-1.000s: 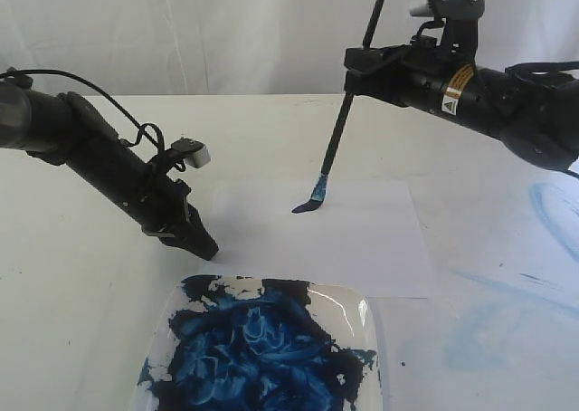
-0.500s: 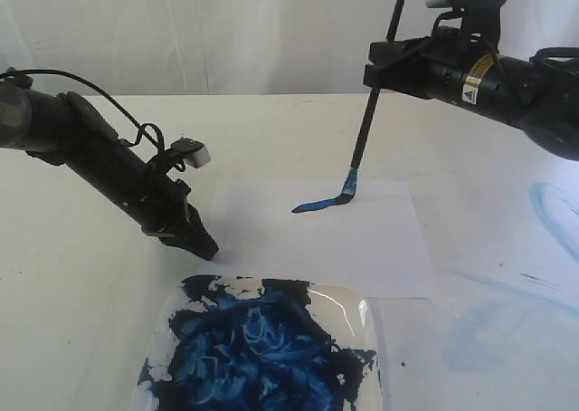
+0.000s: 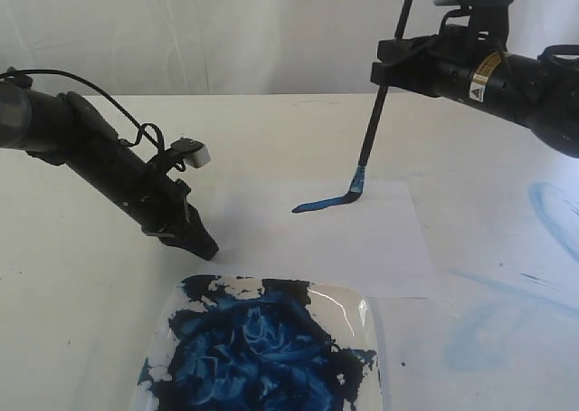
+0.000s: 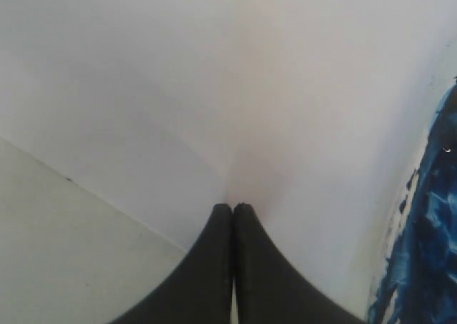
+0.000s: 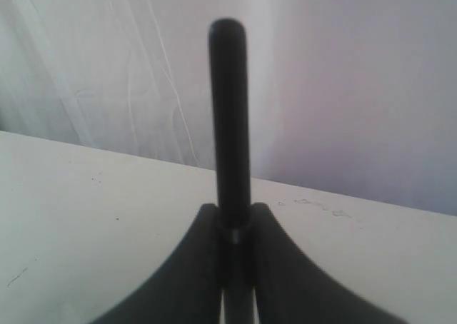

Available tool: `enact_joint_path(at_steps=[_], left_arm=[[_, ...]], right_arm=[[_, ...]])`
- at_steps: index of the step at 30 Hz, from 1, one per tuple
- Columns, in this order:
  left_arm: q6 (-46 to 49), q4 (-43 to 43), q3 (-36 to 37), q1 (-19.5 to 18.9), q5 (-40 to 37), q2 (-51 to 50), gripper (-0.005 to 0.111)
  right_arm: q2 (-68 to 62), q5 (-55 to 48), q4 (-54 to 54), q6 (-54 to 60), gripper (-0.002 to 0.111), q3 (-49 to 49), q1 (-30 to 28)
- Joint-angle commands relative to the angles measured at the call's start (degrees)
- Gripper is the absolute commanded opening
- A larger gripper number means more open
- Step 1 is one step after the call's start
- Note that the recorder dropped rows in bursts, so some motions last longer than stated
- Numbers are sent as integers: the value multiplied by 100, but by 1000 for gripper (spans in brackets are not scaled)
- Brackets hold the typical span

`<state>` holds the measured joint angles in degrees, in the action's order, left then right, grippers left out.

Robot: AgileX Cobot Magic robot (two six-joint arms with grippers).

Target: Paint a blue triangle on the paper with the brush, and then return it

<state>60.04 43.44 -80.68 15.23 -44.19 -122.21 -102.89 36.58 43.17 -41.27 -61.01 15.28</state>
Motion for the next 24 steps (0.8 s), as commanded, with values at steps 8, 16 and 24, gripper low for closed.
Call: enact_joint_path(at_steps=[8,16,24], left_arm=[[-16,-71,18,18,-73,-43,0],[-5,-71,18,18,-31,-43,0],[-5,-71,18,18,-20,-43,0]], right_arm=[[471,-168,28,-184,0,-38,-109],[1145,-195,899,-497,0,11,-109],[2194,-15,2032,-1667,0,388,-109]])
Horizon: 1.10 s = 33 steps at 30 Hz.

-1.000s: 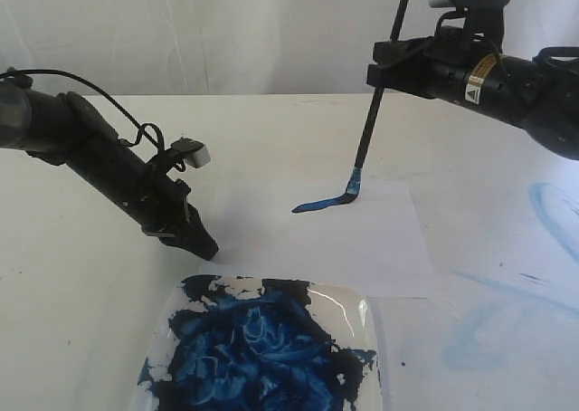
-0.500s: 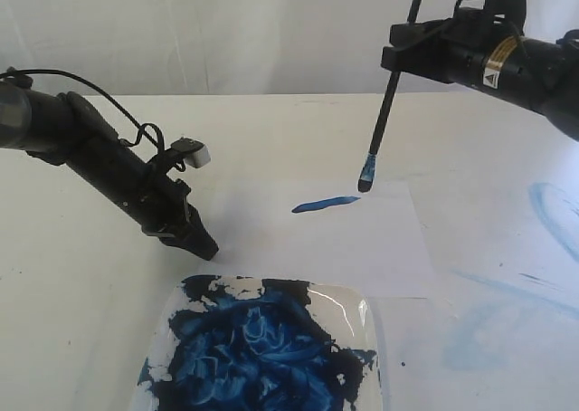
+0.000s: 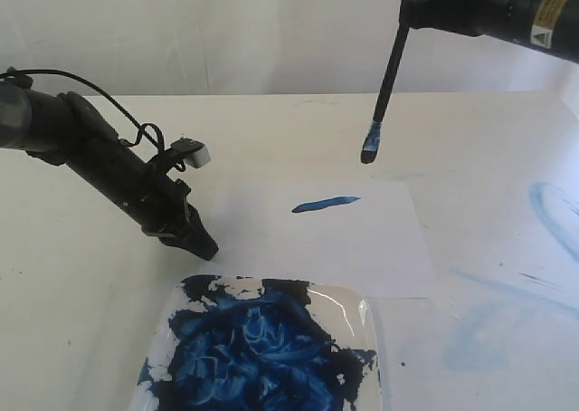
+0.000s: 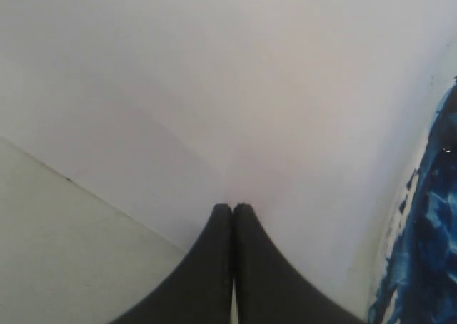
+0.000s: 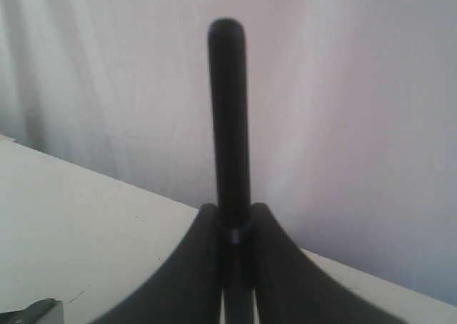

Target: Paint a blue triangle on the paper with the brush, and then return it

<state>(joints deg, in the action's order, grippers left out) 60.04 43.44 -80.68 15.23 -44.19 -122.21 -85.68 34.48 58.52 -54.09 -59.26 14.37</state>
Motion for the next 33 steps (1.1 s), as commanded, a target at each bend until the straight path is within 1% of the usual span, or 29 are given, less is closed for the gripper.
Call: enact_joint_path(at_steps=[1,12,18,23,29,33], left_arm=[[-5,-71,18,18,-20,-43,0],[-5,-71,18,18,-20,-43,0],[-5,-71,18,18,-9,-43,0],[-5,-71,18,18,-9,-43,0],[9,-71,18,18,-9,-43,0],[9,-71,18,18,-9,-43,0]], right_arm=[[609,248,552,-442,0,287,-18],[1512,1591,1010,-799,0,1200,-18],[1674,1977,1298,-799,0,1251,-18],[1710,2664,1325,-799,0,1251,-18],[1710,2573,1365,-778,0,1251,-18],[1710,2687,1327,-812,0,1251,-18]])
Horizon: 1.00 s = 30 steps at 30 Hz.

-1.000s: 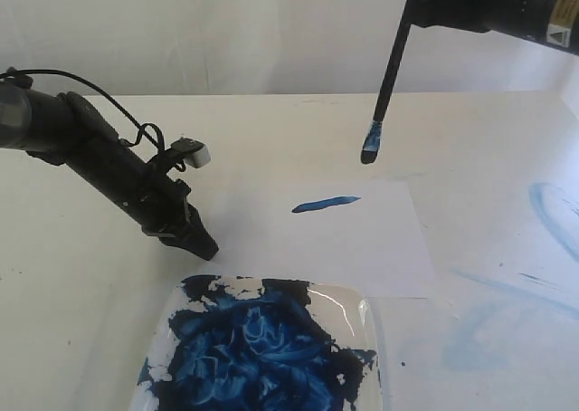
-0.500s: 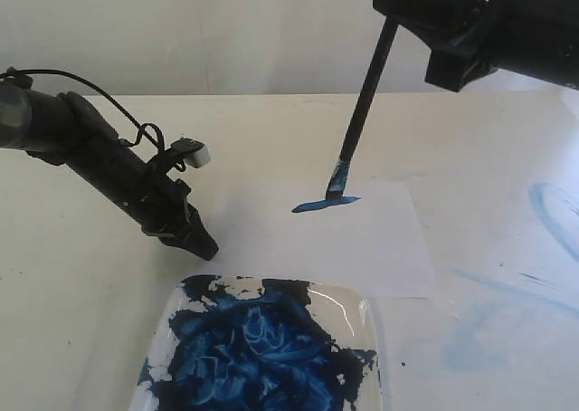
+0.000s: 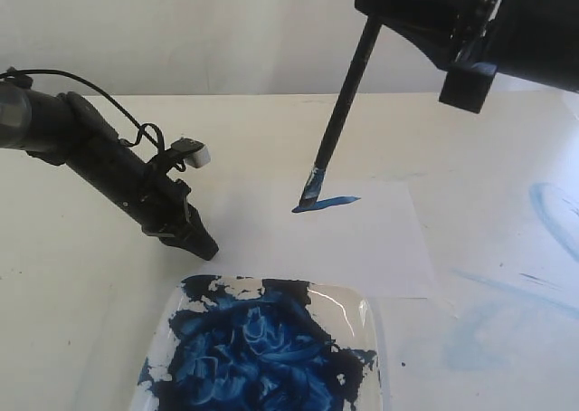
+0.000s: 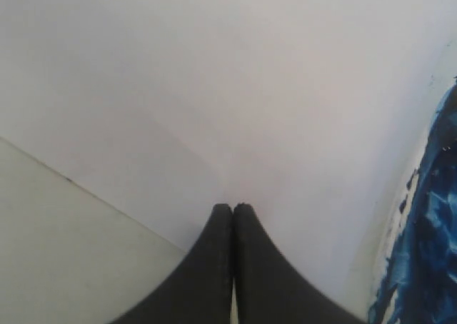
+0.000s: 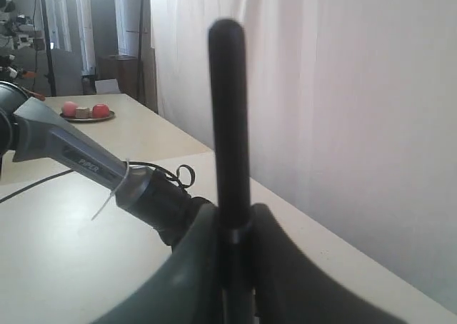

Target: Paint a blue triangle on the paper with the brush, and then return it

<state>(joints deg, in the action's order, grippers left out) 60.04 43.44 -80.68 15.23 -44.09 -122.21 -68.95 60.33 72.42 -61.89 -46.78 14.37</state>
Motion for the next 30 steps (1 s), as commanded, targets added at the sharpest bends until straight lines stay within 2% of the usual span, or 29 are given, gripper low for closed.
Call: enact_joint_path(at_steps=[1,5,14,17,19,21,26,30], left_arm=[[9,-71,18,18,-18,-43,0],[9,-71,18,18,-7,-43,0],[9,-71,18,18,-7,-43,0],[9,-71,18,18,4,-43,0],[9,-71,18,18,28,-43,0],[9,-71,18,18,101,-43,0],[9,-71,18,18,344,-43,0],[19,-71,18,18,630,-43,0]], right_arm=[[38,100,-64,-145,0,3,-18],[25,-24,-64,-1066,0,3,-18],[-125,-704,-867,-944,0,3,-18],[-213,-1704,-1425,-621,0,3,112],[-258,-2562,-2057,-62,0,3,354],[-316,-2880,-2678,667,0,-7,604],[-678,-3199,-5104,2550,0,-106,1347],[-1167,-3317,-7242,4571,0,-279,1961]])
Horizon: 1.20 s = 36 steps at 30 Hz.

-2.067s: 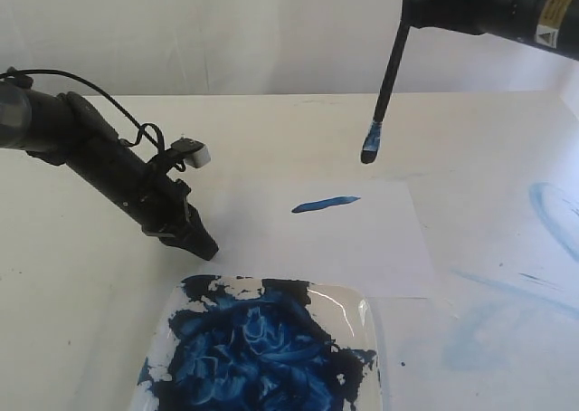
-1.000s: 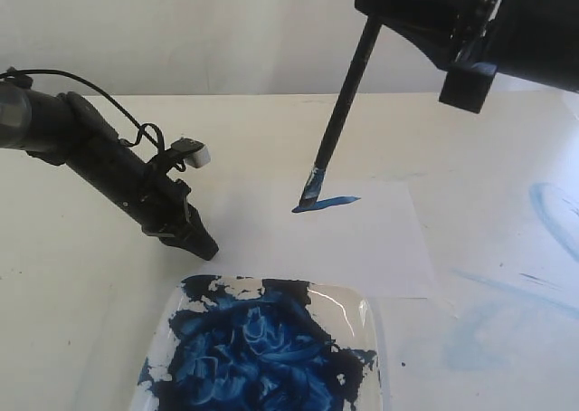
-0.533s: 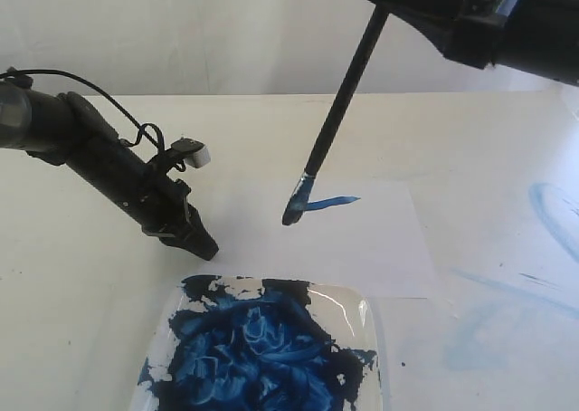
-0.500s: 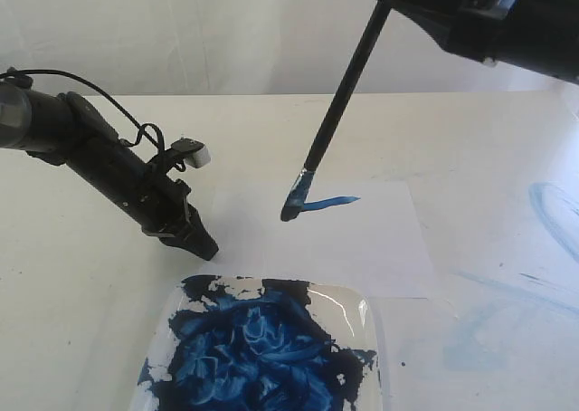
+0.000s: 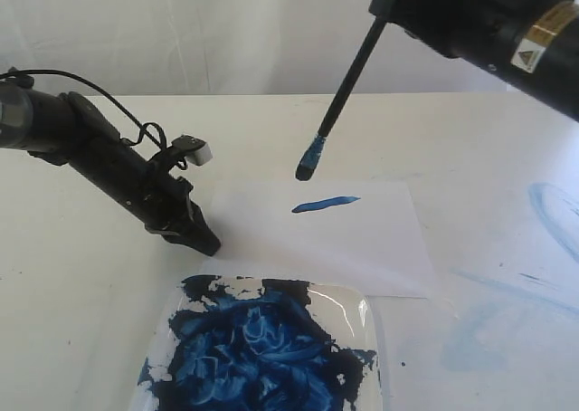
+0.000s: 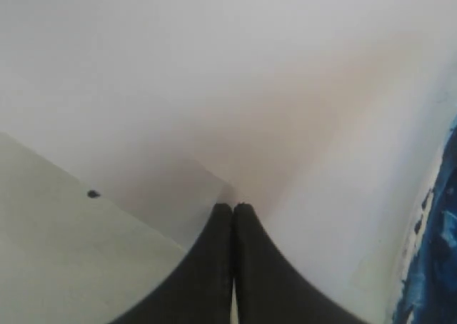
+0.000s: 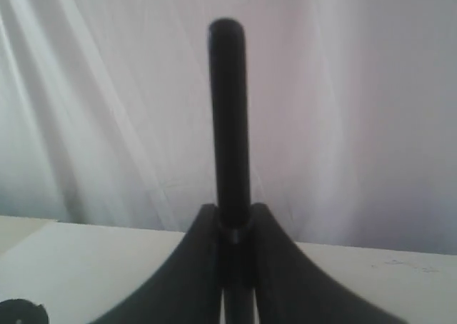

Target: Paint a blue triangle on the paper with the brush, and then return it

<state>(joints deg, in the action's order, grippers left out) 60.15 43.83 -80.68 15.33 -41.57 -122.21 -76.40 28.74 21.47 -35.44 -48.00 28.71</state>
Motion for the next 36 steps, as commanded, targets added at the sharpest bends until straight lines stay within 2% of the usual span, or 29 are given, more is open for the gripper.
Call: enact_joint_path(at_steps=[1,3,5,22,27,29,36], left_arm=[[8,-109,18,8,479,-43,0],[8,-109,18,8,646,-43,0],[8,-109,18,8,850,-43,0],[8,-109,18,8,2879,-43,0],[7,-94,18,8,3230,-43,0],[-51,-67,18,-3,3039,19,0],[-139,-67,18,-14,1152,716,0]], right_arm=[[-544,-127,-2851,2545,0,-209,673],[-711,57,-3909,3544,0,-224,910],[-820,192,-4397,4021,0,-224,1032],[-663,342,-4473,4287,0,-224,1056],[-663,342,-4473,4287,0,-224,1056],[-663,342,-4473,4287,0,-224,1056],[-663,281,-4473,4287,0,-224,1056]])
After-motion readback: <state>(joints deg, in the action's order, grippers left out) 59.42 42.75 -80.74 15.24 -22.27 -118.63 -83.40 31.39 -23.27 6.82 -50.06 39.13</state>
